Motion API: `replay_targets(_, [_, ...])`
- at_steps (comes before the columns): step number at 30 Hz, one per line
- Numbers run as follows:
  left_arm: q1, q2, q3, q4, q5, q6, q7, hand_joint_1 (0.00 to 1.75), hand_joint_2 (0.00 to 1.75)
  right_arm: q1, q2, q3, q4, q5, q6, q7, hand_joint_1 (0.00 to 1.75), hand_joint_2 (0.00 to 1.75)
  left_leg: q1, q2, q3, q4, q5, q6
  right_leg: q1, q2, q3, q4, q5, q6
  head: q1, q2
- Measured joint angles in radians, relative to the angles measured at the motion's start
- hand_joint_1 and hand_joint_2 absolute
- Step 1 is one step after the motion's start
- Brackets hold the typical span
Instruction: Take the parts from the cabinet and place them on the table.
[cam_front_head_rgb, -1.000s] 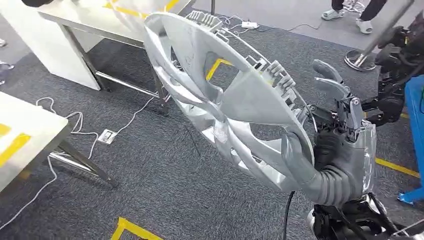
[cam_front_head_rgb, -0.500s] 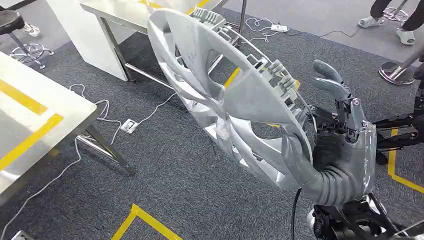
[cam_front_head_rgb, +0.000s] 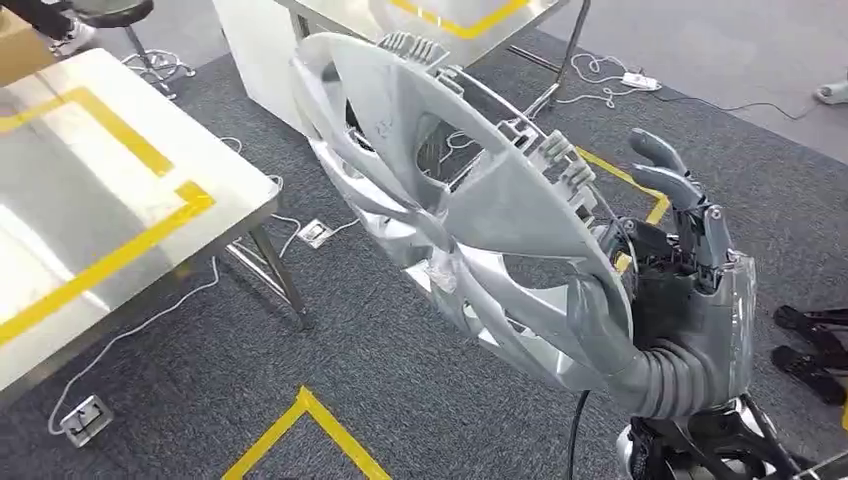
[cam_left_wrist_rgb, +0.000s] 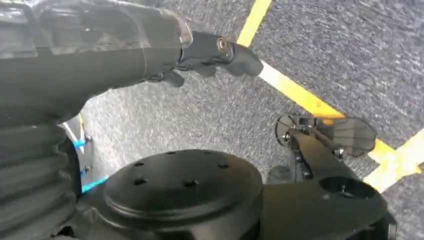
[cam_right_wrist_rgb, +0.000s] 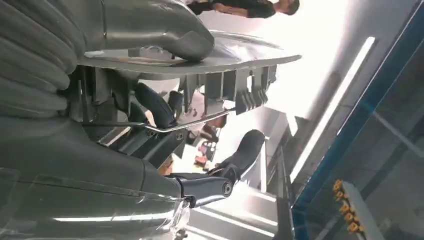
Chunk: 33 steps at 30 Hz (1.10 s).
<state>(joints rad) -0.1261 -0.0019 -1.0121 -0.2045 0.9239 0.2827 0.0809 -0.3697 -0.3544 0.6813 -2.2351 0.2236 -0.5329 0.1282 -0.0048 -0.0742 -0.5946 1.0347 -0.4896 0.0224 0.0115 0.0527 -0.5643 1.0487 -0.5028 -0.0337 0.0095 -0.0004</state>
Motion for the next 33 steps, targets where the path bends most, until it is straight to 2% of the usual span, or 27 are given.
replay_targets(1, [-0.001, -0.004, 0.0, 0.0, 0.0, 0.0, 0.0, 0.0, 1.75, 0.002, 0.0, 0.0, -0.002, 0.001, 0.0, 0.0, 1.75, 1.75, -0.005, -0.009, -0.004, 0.001, 0.002, -0.003, -0.004, 0.014, 0.011, -0.011, -0.005, -0.008, -0.004, 0.0])
replay_targets(4, [0.0, -0.007, 0.0, 0.0, -0.003, 0.0, 0.0, 0.0, 1.75, 0.0, -0.001, 0.0, -0.007, 0.004, 0.0, 0.0, 1.75, 1.75, 0.008, -0.031, -0.014, -0.003, 0.011, -0.018, 0.005, -0.004, 0.014, -0.029, -0.004, -0.007, 0.002, 0.0])
replay_targets(5, [0.0, -0.006, 0.0, 0.0, -0.003, 0.0, 0.001, 0.0, 1.75, 0.001, -0.001, 0.0, -0.007, 0.004, 0.0, 0.0, 1.75, 1.75, 0.001, -0.041, -0.015, -0.008, 0.015, -0.025, -0.002, -0.018, 0.022, -0.051, 0.004, -0.005, 0.003, 0.0])
replay_targets(6, [0.001, -0.003, 0.0, 0.0, -0.003, 0.0, 0.001, 0.0, 1.75, 0.001, -0.001, 0.0, -0.007, 0.004, 0.0, 0.0, 1.75, 1.75, -0.003, 0.023, -0.019, 0.002, -0.001, -0.023, -0.008, -0.033, 0.031, -0.07, 0.015, 0.007, 0.002, 0.0])
replay_targets(7, [0.001, -0.003, 0.0, 0.0, -0.003, 0.0, 0.001, 0.0, 1.75, 0.004, -0.001, 0.001, -0.008, 0.005, 0.0, -0.001, 1.75, 1.75, -0.002, 0.069, -0.034, 0.03, -0.03, -0.033, -0.007, -0.036, 0.034, -0.078, 0.019, 0.004, -0.004, 0.0])
replay_targets(9, [0.0, -0.003, 0.0, 0.0, -0.004, 0.0, 0.001, 0.0, 1.75, 0.006, -0.002, 0.0, -0.01, 0.006, 0.0, -0.002, 1.75, 1.75, 0.01, 0.076, -0.096, 0.162, -0.104, -0.048, -0.011, -0.058, 0.031, -0.077, 0.019, 0.003, -0.008, 0.0])
replay_targets(10, [0.0, -0.002, 0.0, 0.0, -0.004, 0.0, 0.001, 0.0, 1.75, 0.008, -0.002, 0.001, -0.01, 0.006, 0.0, -0.002, 1.75, 1.75, 0.015, 0.075, -0.123, 0.224, -0.124, -0.056, -0.012, -0.073, 0.031, -0.075, 0.018, 0.003, -0.008, 0.0])
replay_targets(11, [-0.001, -0.001, 0.0, 0.0, -0.005, 0.0, 0.001, 0.0, 1.75, 0.008, -0.003, 0.001, -0.01, 0.006, 0.0, -0.002, 1.75, 1.75, 0.018, 0.076, -0.131, 0.242, -0.119, -0.061, -0.015, -0.084, 0.03, -0.073, 0.016, 0.006, -0.008, 0.0])
replay_targets(12, [-0.001, 0.0, 0.0, 0.0, -0.005, 0.0, 0.001, 0.0, 1.75, 0.009, -0.003, 0.001, -0.01, 0.006, 0.0, -0.002, 1.75, 1.75, 0.022, 0.078, -0.117, 0.22, -0.093, -0.068, -0.018, -0.095, 0.03, -0.069, 0.013, 0.01, -0.009, 0.0])
replay_targets(13, [0.0, 0.0, 0.0, 0.0, -0.005, 0.0, 0.001, 0.0, 1.75, 0.009, -0.004, 0.001, -0.01, 0.006, 0.0, -0.002, 1.75, 1.75, 0.026, 0.085, -0.085, 0.165, -0.055, -0.074, -0.021, -0.104, 0.03, -0.063, 0.009, 0.017, -0.009, 0.0])
replay_targets(14, [0.0, 0.001, 0.0, 0.0, -0.005, 0.0, 0.002, 0.0, 1.75, 0.009, -0.005, 0.001, -0.01, 0.006, 0.0, -0.002, 1.75, 1.75, 0.03, 0.103, -0.041, 0.089, -0.015, -0.08, -0.025, -0.112, 0.03, -0.055, 0.003, 0.025, -0.01, 0.0])
replay_targets(15, [0.0, 0.002, 0.0, 0.0, -0.005, 0.0, 0.003, 0.0, 1.75, 0.009, -0.005, 0.001, -0.01, 0.006, 0.0, -0.002, 1.75, 1.75, 0.032, 0.137, -0.006, 0.017, -0.003, -0.088, -0.028, -0.12, 0.029, -0.043, -0.006, 0.035, -0.01, 0.0])
replay_targets(16, [-0.001, -0.003, 0.0, -0.001, -0.005, 0.0, 0.003, 0.0, 1.75, 0.009, -0.005, 0.0, -0.01, 0.006, 0.0, -0.002, 1.75, 1.75, 0.018, 0.173, 0.0, 0.013, -0.018, -0.081, -0.019, -0.123, 0.025, -0.034, -0.013, 0.045, -0.019, 0.0])
replay_targets(17, [0.0, 0.0, 0.0, 0.0, -0.005, 0.0, 0.003, 0.0, 1.75, 0.008, -0.005, 0.0, -0.01, 0.005, 0.002, -0.002, 1.75, 1.75, 0.019, 0.158, -0.005, 0.013, -0.016, -0.052, -0.018, -0.128, 0.025, -0.029, -0.016, 0.048, -0.017, 0.0])
replay_targets(20, [0.0, -0.001, 0.0, 0.0, -0.005, -0.001, 0.003, 0.0, 1.75, 0.007, -0.005, 0.0, -0.01, 0.006, 0.002, -0.002, 1.75, 1.75, 0.018, 0.131, -0.01, 0.013, -0.013, -0.029, -0.022, -0.15, 0.03, -0.033, -0.016, 0.054, -0.009, 0.0])
replay_targets(21, [0.0, -0.002, 0.0, 0.0, -0.005, -0.001, 0.003, 0.0, 1.75, 0.006, -0.005, 0.0, -0.01, 0.006, 0.002, -0.002, 1.75, 1.75, 0.02, 0.121, -0.01, 0.011, -0.01, -0.022, -0.026, -0.121, 0.028, -0.023, -0.031, 0.063, -0.008, 0.0])
replay_targets(22, [-0.001, -0.001, 0.0, 0.0, -0.005, 0.0, 0.003, 0.0, 1.75, 0.007, -0.005, 0.0, -0.01, 0.006, 0.002, -0.002, 1.75, 1.75, 0.02, 0.11, -0.012, 0.011, -0.008, -0.018, -0.027, -0.081, 0.013, 0.019, -0.068, 0.065, -0.007, 0.0])
replay_targets(24, [-0.002, -0.001, 0.0, 0.0, -0.005, 0.0, 0.003, 0.0, 1.75, 0.008, -0.005, 0.0, -0.01, 0.006, 0.002, -0.003, 1.75, 1.75, 0.017, 0.088, -0.015, 0.012, -0.005, -0.011, -0.026, -0.062, -0.052, 0.173, -0.148, 0.064, -0.002, 0.0])
replay_targets(25, [-0.002, -0.001, 0.0, 0.0, -0.005, 0.0, 0.003, 0.0, 1.75, 0.008, -0.005, 0.0, -0.01, 0.006, 0.002, -0.003, 1.75, 1.75, 0.013, 0.076, -0.016, 0.012, -0.004, -0.008, -0.026, -0.061, -0.086, 0.246, -0.174, 0.062, -0.001, 0.0])
replay_targets(26, [-0.001, -0.001, 0.0, 0.0, -0.005, 0.0, 0.003, 0.0, 1.75, 0.008, -0.005, 0.0, -0.01, 0.006, 0.002, -0.003, 1.75, 1.75, 0.01, 0.063, -0.016, 0.012, -0.003, -0.006, -0.026, -0.061, -0.104, 0.282, -0.175, 0.057, -0.001, 0.0])
replay_targets(27, [0.0, -0.001, 0.0, 0.0, -0.005, 0.0, 0.003, 0.0, 1.75, 0.009, -0.005, 0.0, -0.01, 0.006, 0.002, -0.003, 1.75, 1.75, 0.007, 0.049, -0.015, 0.012, -0.003, -0.005, -0.022, -0.06, -0.101, 0.27, -0.153, 0.049, -0.001, 0.0])
replay_targets(28, [-0.001, -0.001, 0.0, 0.0, -0.005, 0.0, 0.003, 0.0, 1.75, 0.008, -0.005, 0.0, -0.01, 0.006, 0.002, -0.003, 1.75, 1.75, 0.004, 0.035, -0.014, 0.012, -0.001, -0.003, -0.019, -0.057, -0.082, 0.221, -0.114, 0.039, -0.001, 0.0])
replay_targets(29, [-0.001, -0.001, 0.0, 0.0, -0.005, 0.0, 0.003, 0.0, 1.75, 0.007, -0.005, 0.0, -0.01, 0.006, 0.002, -0.003, 1.75, 1.75, 0.0, 0.022, -0.012, 0.012, -0.001, -0.002, -0.013, -0.047, -0.048, 0.14, -0.062, 0.025, 0.0, 0.0])
replay_targets(30, [-0.001, -0.002, 0.0, 0.0, -0.005, 0.0, 0.003, 0.0, 1.75, 0.005, -0.006, 0.0, -0.01, 0.006, 0.002, -0.003, 1.75, 1.75, -0.001, 0.011, -0.01, 0.011, 0.0, -0.001, -0.006, -0.026, -0.013, 0.054, -0.017, 0.01, 0.0, 0.0])
replay_targets(31, [-0.001, -0.008, 0.0, -0.001, -0.005, 0.0, 0.003, 0.0, 1.75, 0.004, -0.006, 0.0, -0.01, 0.006, 0.003, -0.003, 1.75, 1.75, 0.004, 0.003, -0.014, 0.011, 0.002, -0.002, -0.001, 0.025, 0.011, 0.003, -0.012, -0.012, -0.003, 0.0])
replay_targets(32, [-0.002, -0.007, 0.0, 0.0, -0.005, 0.0, 0.003, 0.0, 1.75, 0.005, -0.006, -0.001, -0.01, 0.005, 0.003, -0.003, 1.75, 1.75, 0.005, -0.011, -0.02, 0.012, 0.006, -0.007, -0.001, 0.025, 0.01, -0.011, -0.003, -0.011, -0.005, 0.0])
replay_targets(33, [-0.001, -0.01, 0.0, -0.001, -0.005, 0.0, 0.002, 0.0, 1.75, 0.002, -0.006, 0.0, -0.01, 0.005, 0.003, -0.003, 1.75, 1.75, 0.012, -0.018, -0.025, 0.01, 0.01, -0.014, 0.007, 0.016, 0.012, -0.014, -0.004, -0.009, -0.002, 0.0])
